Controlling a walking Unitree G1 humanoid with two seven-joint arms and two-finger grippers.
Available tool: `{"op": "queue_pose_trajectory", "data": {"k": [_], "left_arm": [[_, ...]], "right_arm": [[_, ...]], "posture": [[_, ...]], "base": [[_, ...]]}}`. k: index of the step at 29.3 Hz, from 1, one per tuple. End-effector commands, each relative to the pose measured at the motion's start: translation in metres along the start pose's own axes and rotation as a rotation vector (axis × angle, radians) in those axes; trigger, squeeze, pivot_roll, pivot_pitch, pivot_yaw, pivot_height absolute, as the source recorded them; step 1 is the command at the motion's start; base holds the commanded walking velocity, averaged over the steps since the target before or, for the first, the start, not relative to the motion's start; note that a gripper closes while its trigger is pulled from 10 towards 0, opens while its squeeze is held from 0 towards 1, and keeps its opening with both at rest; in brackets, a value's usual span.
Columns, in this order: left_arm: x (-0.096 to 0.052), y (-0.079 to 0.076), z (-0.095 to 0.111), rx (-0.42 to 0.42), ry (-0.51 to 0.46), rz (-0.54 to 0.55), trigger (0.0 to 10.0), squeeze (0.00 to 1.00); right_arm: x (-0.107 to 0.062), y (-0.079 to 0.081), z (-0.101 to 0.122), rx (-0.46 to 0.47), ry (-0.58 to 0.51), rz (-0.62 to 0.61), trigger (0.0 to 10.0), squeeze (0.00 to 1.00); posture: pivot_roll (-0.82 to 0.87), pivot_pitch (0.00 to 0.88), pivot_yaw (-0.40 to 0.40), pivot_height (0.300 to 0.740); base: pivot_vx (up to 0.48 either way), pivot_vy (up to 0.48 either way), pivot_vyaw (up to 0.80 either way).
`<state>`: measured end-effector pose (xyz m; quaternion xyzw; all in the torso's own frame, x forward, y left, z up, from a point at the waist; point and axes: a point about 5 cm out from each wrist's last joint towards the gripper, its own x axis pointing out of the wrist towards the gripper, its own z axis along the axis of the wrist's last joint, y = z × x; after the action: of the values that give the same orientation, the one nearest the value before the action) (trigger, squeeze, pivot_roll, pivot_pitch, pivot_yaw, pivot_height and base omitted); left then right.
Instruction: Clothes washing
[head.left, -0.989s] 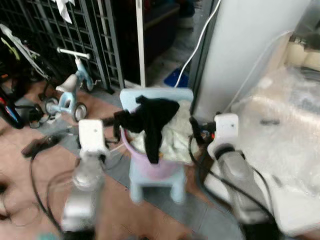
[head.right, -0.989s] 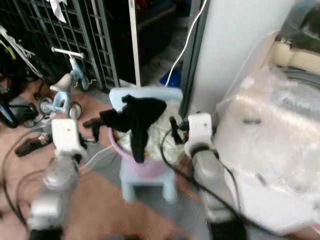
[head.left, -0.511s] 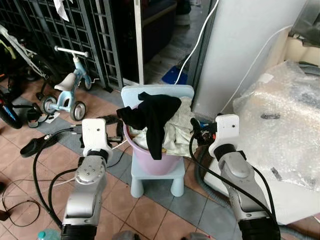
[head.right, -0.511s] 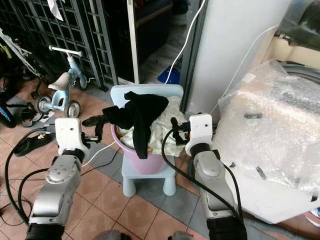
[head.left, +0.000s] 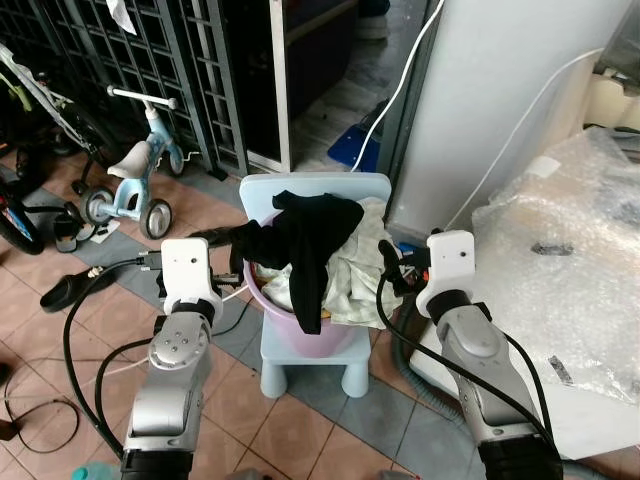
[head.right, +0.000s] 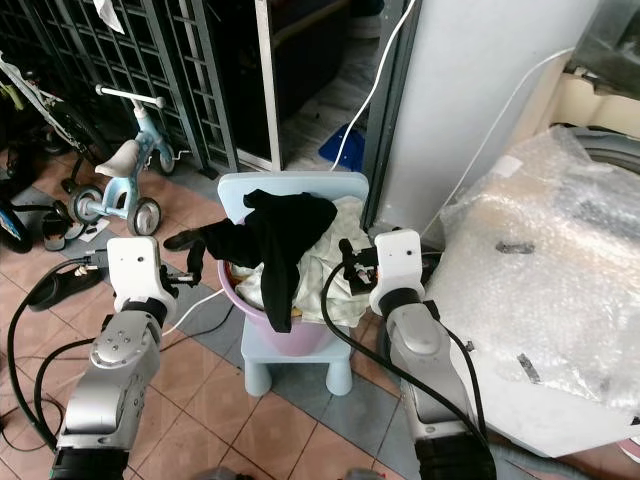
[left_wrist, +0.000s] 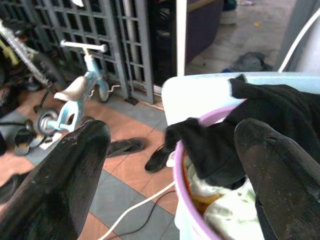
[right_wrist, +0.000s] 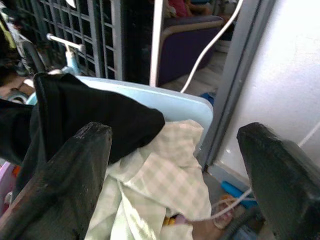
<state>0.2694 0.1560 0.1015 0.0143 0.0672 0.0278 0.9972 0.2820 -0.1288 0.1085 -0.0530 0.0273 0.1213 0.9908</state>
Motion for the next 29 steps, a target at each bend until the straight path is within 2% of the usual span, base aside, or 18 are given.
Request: {"op": "queue_pose_trajectory", "data": {"k": [1,14,19,21,24,29], "left_arm": [[0.000,-0.002,0.001,0.001,0.004,0.000,10.0,0.00],[-0.001,-0.001,-0.001,0.016,0.015,0.002,10.0,0.00],[-0.003,0.000,0.000,0.014,0.020,0.009,10.0,0.00],[-0.004,0.000,0.000,0.015,0.019,0.011,10.0,0.00],[-0.007,0.001,-0.001,0.023,0.026,0.011,10.0,0.00],[-0.012,0.002,0.001,0.031,0.029,0.012,10.0,0.00]], "right_arm": [[0.000,0.000,-0.005,-0.034,0.027,0.019,10.0,0.00],[0.002,0.005,-0.014,-0.057,0.089,0.058,10.0,0.00],[0.008,0.007,-0.024,0.016,0.171,0.053,10.0,0.00],[0.009,0.009,-0.025,0.014,0.181,0.064,10.0,0.00],[0.017,0.020,-0.033,-0.041,0.248,0.118,10.0,0.00],[0.028,0.030,-0.038,-0.099,0.308,0.135,10.0,0.00]], "posture": [[-0.09,0.000,0.005,0.740],[-0.08,0.000,0.005,0.740],[-0.06,0.000,-0.001,0.740],[-0.06,0.000,-0.003,0.740],[-0.03,0.000,-0.010,0.740],[0.00,0.000,-0.028,0.740]], "base": [[0.352,0.000,0.62],[0.316,0.000,0.80],[0.000,0.000,0.00],[0.000,0.000,0.00],[0.000,0.000,0.00],[0.000,0.000,0.00]]}}
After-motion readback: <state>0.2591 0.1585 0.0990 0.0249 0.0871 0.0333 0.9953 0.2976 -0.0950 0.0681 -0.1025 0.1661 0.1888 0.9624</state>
